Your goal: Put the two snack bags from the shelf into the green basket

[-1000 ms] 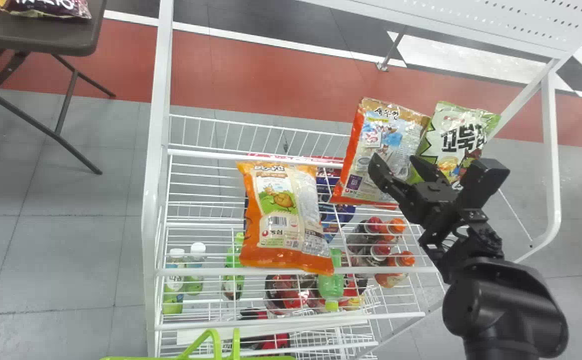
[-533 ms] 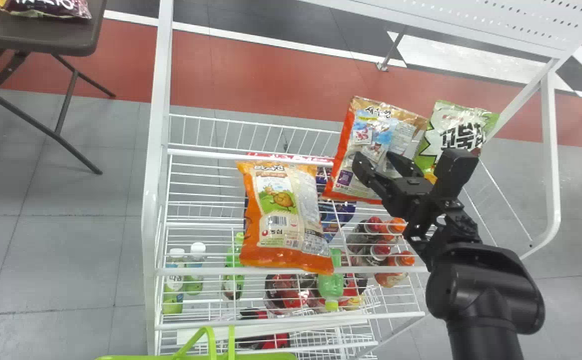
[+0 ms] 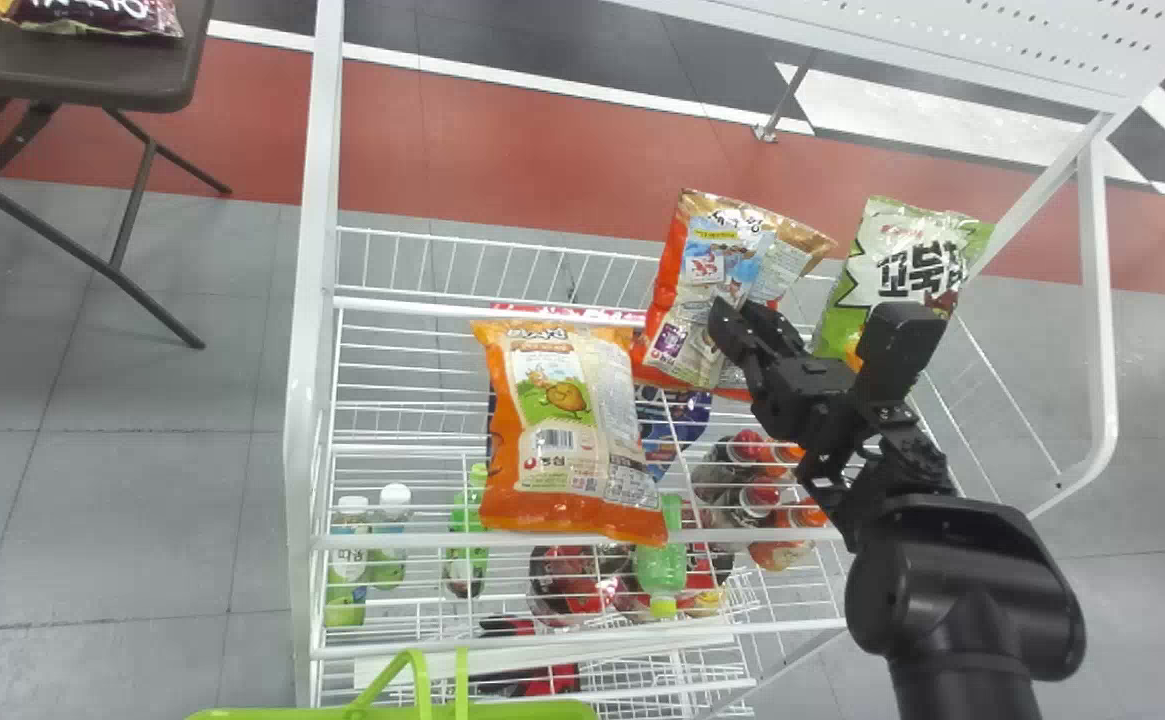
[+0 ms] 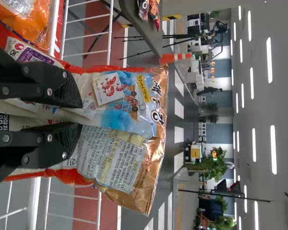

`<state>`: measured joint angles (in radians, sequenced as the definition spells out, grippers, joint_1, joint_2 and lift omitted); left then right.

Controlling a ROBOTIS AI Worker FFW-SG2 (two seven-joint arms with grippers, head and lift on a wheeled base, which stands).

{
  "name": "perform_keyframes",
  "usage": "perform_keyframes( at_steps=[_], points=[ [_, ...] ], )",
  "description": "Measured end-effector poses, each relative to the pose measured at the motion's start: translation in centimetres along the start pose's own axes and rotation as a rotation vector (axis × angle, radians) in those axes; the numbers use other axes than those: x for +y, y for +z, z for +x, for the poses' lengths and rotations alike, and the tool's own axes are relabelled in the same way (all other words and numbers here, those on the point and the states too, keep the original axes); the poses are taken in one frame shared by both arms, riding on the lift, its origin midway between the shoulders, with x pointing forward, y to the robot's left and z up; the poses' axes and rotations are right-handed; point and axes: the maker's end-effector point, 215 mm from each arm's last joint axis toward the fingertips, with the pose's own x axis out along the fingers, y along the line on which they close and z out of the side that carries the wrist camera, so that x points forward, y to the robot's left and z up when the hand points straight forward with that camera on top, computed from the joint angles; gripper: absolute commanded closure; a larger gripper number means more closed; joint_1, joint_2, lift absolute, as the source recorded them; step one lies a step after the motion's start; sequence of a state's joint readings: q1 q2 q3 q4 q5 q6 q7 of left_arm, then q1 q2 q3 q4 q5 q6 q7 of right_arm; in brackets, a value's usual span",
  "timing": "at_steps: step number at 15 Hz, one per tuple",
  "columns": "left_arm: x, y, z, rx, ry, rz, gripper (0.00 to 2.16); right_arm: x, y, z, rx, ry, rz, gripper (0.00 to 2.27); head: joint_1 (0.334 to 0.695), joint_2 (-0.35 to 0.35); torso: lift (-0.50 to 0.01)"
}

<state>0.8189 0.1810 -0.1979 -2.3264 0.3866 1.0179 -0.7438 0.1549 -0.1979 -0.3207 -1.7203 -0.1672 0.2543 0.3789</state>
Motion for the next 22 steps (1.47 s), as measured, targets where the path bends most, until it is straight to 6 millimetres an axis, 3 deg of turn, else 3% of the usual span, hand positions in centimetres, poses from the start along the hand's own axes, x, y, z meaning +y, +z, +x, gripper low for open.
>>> perform_keyframes(
  at_steps=[4, 8, 10, 14, 18, 22],
  points=[
    [-0.3, 0.0, 0.0, -0.001, -0.005, 0.002, 1.95, -0.2, 3.4, -3.2, -0.066, -0.003, -0.008, 2.25, 0.695, -0.35, -0.01],
    [-0.5, 0.1, 0.0, -0.003, -0.011, 0.003, 1.95, 0.2, 6.4, -8.1, -0.094, 0.005, 0.003, 2.25, 0.695, -0.35, -0.01],
    [-0.6, 0.1, 0.0, -0.004, -0.012, 0.003, 1.95, 0.6, 6.6, -10.6, -0.048, 0.022, 0.048, 2.25, 0.695, -0.35, -0.01],
    [-0.7, 0.0, 0.2, -0.004, -0.012, 0.004, 1.95, 3.1, 2.2, -15.9, 0.212, 0.077, 0.192, 2.25, 0.695, -0.35, -0.01],
    [-0.7, -0.2, 0.2, -0.002, -0.013, 0.002, 1.95, 7.7, -4.9, -23.1, 0.585, 0.111, 0.389, 2.25, 0.695, -0.35, -0.01],
    [-0.8, -0.3, 0.3, 0.001, -0.015, 0.003, 1.95, 10.2, -4.3, -25.3, 0.625, 0.164, 0.417, 2.25, 0.695, -0.35, -0.01]
  ],
)
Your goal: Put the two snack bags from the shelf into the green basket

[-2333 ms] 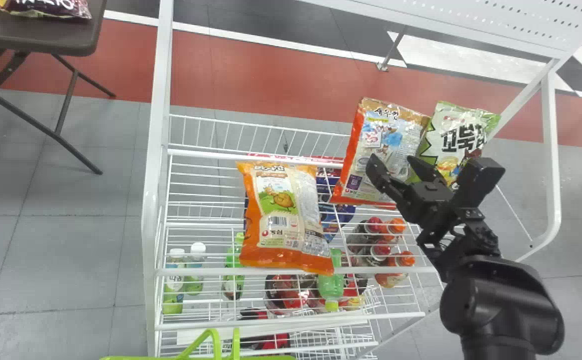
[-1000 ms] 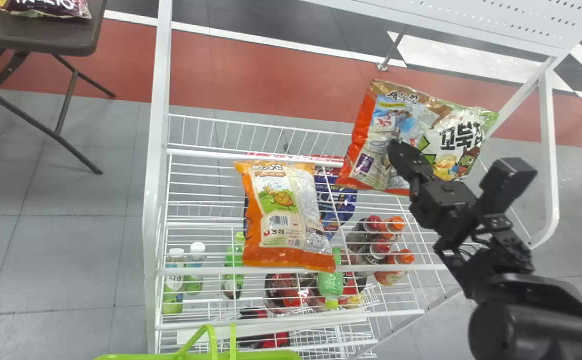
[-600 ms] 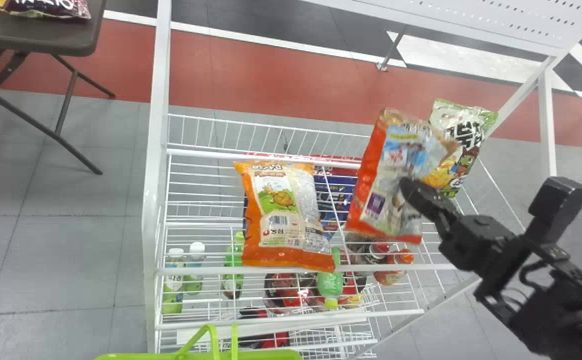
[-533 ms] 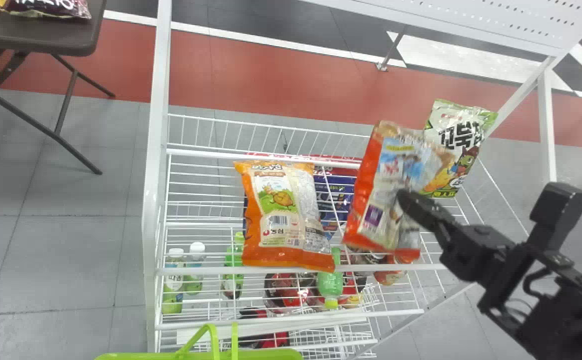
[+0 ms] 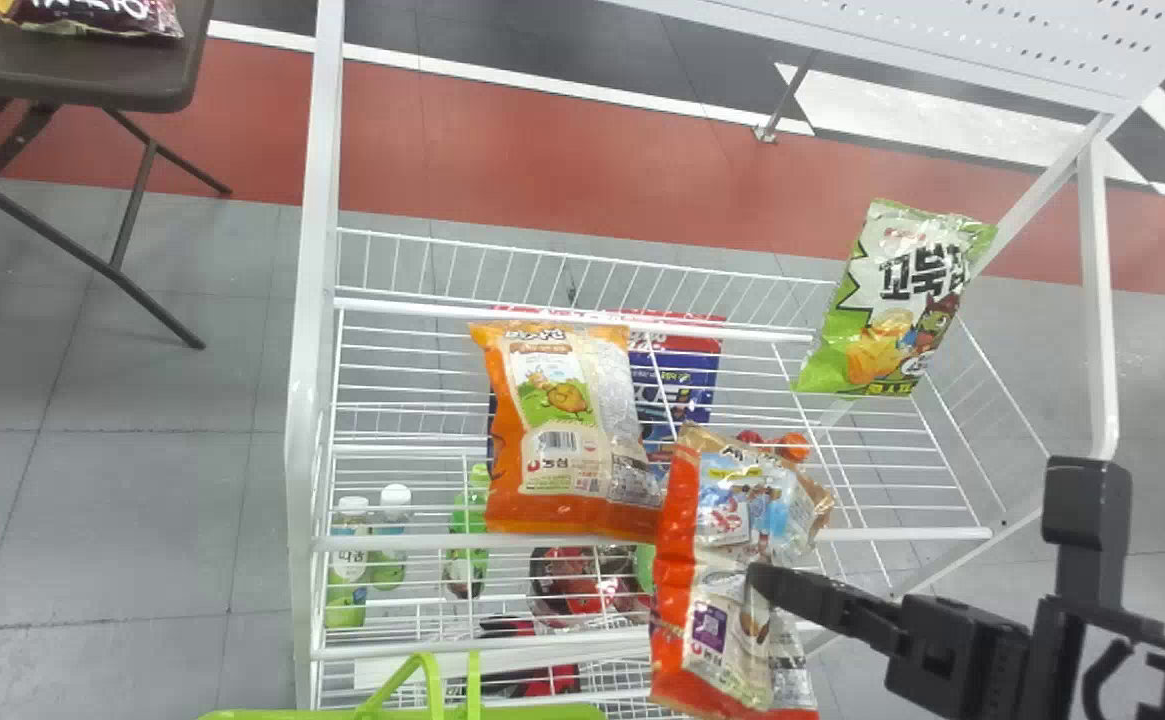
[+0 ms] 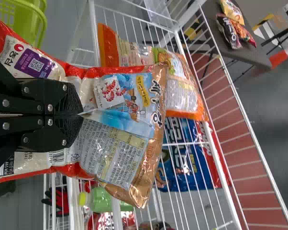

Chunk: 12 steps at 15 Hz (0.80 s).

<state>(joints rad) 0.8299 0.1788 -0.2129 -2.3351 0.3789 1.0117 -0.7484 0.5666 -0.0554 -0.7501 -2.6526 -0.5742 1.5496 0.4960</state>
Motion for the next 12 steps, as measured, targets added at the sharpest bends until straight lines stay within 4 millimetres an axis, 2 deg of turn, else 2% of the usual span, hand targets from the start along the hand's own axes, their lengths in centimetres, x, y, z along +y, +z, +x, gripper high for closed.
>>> perform_keyframes(
  at_steps=[5, 12],
  points=[
    [-0.1, 0.1, 0.0, -0.003, -0.001, 0.005, 1.95, 2.6, -5.7, 2.5, 0.14, 0.058, 0.018, 2.25, 0.695, -0.35, -0.01],
    [-0.2, 0.1, 0.0, -0.007, -0.006, 0.006, 1.95, 6.9, -15.1, 7.9, 0.389, 0.113, -0.023, 2.25, 0.695, -0.35, -0.01]
  ],
)
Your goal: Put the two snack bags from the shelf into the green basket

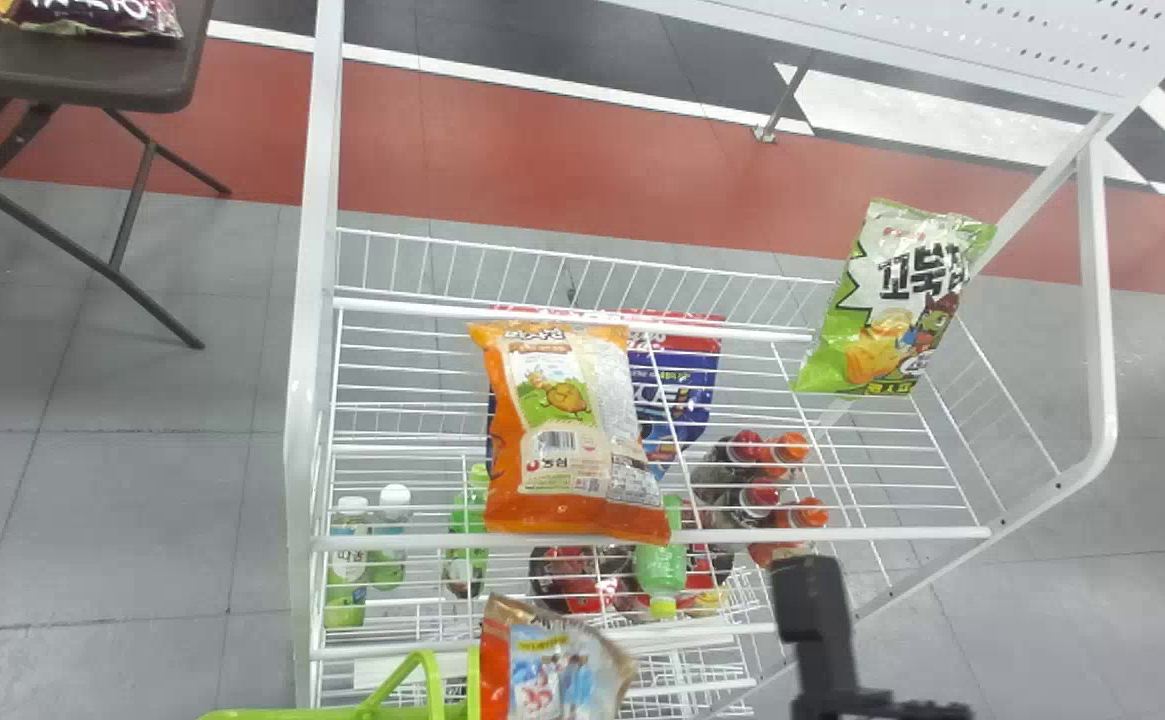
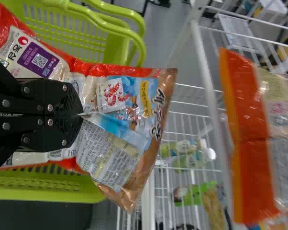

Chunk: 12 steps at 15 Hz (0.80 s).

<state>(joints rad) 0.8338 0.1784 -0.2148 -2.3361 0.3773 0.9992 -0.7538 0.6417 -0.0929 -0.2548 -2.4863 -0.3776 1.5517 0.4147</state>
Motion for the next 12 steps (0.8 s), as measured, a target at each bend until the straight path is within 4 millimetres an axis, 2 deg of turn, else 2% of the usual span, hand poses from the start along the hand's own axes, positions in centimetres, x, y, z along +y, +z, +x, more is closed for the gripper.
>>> perform_keyframes(
  at_steps=[3, 6, 7, 8, 9, 12],
  points=[
    [-0.1, -0.1, 0.0, -0.001, -0.003, -0.001, 1.95, 1.6, -2.8, 2.9, 0.094, 0.012, -0.036, 2.25, 0.695, -0.35, -0.01],
    [-0.1, -0.1, 0.0, -0.001, -0.004, -0.002, 1.95, 3.1, -5.3, 4.7, 0.169, 0.014, -0.087, 2.25, 0.695, -0.35, -0.01],
    [-0.2, -0.1, 0.0, -0.001, -0.007, -0.002, 1.95, 3.3, -6.0, 5.2, 0.192, 0.007, -0.102, 2.07, 0.695, -0.35, -0.01],
    [-0.3, -0.1, 0.0, -0.001, -0.008, -0.002, 1.95, 3.2, -6.4, 5.5, 0.205, 0.001, -0.11, 1.26, 0.695, -0.35, -0.01],
    [-0.3, -0.1, 0.0, -0.001, -0.008, -0.001, 1.95, 3.0, -6.4, 5.7, 0.209, -0.007, -0.116, 0.0, 0.695, -0.35, -0.01],
    [-0.3, -0.1, -0.1, -0.001, -0.008, -0.001, 1.95, 2.3, -4.5, 4.7, 0.162, -0.028, -0.124, 0.06, 0.695, -0.35, -0.01]
  ],
)
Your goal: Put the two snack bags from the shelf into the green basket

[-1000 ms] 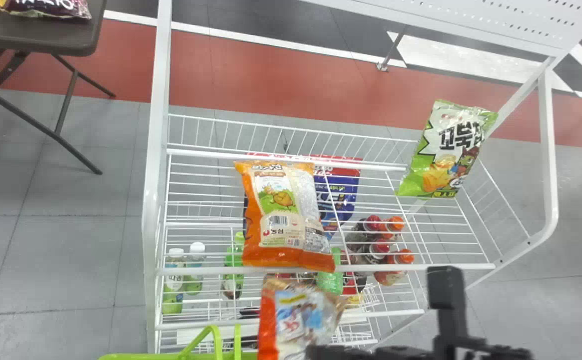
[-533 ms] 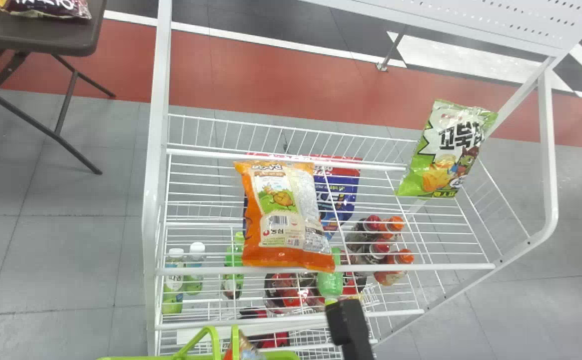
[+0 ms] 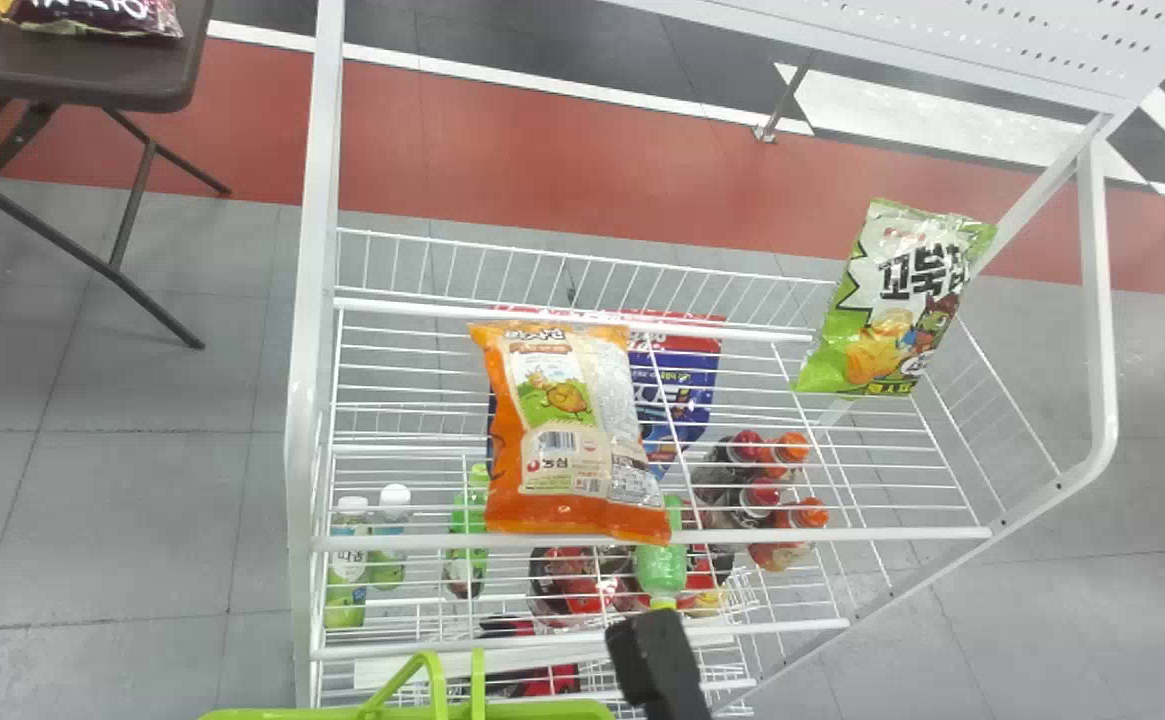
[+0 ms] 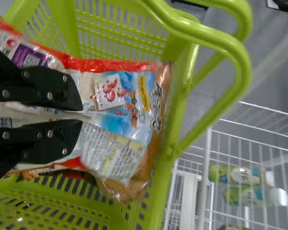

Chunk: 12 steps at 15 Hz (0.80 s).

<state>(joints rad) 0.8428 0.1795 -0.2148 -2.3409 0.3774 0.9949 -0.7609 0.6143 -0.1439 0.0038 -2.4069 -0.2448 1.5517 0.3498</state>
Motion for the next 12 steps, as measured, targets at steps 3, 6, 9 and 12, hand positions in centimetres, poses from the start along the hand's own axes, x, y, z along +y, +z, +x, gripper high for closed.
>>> perform_keyframes(
  at_steps=[3, 6, 9, 12],
  points=[
    [0.0, 0.0, 0.0, 0.0, 0.0, 0.0, 1.95, -0.7, 2.1, -3.0, -0.081, -0.032, -0.012, 0.07, 0.695, -0.35, -0.01],
    [-0.1, 0.0, 0.0, -0.005, -0.003, 0.001, 1.95, -1.2, 4.8, -6.4, -0.179, -0.043, -0.018, 0.09, 0.695, -0.35, -0.01],
    [-0.2, 0.0, 0.1, -0.009, -0.003, 0.004, 1.95, -2.4, 5.9, -8.7, -0.238, -0.07, 0.008, 0.1, 0.695, -0.35, -0.01],
    [-0.2, 0.0, 0.0, -0.016, -0.002, 0.01, 1.95, -3.1, 11.1, -10.6, -0.452, -0.076, -0.023, 0.1, 0.695, -0.35, -0.01]
  ],
)
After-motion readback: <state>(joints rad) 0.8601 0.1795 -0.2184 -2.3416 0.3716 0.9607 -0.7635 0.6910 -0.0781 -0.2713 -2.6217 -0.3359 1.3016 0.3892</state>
